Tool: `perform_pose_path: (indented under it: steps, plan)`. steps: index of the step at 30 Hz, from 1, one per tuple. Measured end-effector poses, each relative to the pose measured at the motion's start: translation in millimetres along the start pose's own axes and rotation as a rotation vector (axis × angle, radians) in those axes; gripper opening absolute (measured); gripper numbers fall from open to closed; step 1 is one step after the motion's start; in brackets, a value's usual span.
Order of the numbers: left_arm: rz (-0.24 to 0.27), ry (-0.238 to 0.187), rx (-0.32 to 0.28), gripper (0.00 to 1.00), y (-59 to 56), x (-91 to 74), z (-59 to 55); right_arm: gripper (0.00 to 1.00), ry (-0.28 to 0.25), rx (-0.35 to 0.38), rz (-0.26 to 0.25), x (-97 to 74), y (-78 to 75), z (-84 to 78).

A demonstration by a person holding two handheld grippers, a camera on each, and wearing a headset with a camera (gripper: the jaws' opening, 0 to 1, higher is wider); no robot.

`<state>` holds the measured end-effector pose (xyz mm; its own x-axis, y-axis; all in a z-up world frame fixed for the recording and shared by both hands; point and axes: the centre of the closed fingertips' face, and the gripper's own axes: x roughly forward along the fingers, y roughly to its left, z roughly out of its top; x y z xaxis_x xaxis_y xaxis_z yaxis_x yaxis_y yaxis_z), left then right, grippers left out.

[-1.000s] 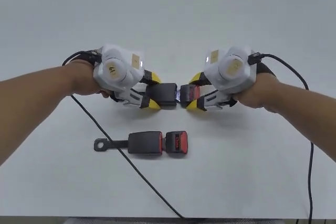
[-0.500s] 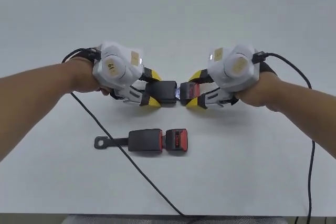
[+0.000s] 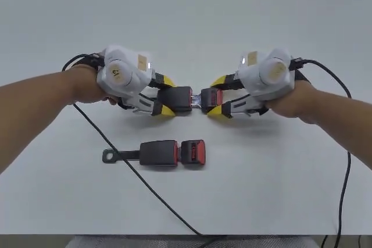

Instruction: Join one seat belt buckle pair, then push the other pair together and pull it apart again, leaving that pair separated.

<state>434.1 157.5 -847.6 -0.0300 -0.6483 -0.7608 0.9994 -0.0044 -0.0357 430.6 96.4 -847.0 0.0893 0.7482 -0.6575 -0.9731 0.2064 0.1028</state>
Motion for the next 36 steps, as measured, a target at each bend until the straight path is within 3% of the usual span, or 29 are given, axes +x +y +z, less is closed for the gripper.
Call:
perform_pose_path:
  steps: [13, 36]
  plan:
    - [-0.009, 0.008, 0.010, 0.35, -1.4, 0.7, 0.7, 0.36, -0.008, -0.023, 0.012, -6.1, 1.5, -5.2]
    - [-0.011, -0.006, -0.001, 0.35, -1.0, 0.8, 1.8, 0.36, 0.002, -0.010, -0.004, -56.5, -3.9, -46.0]
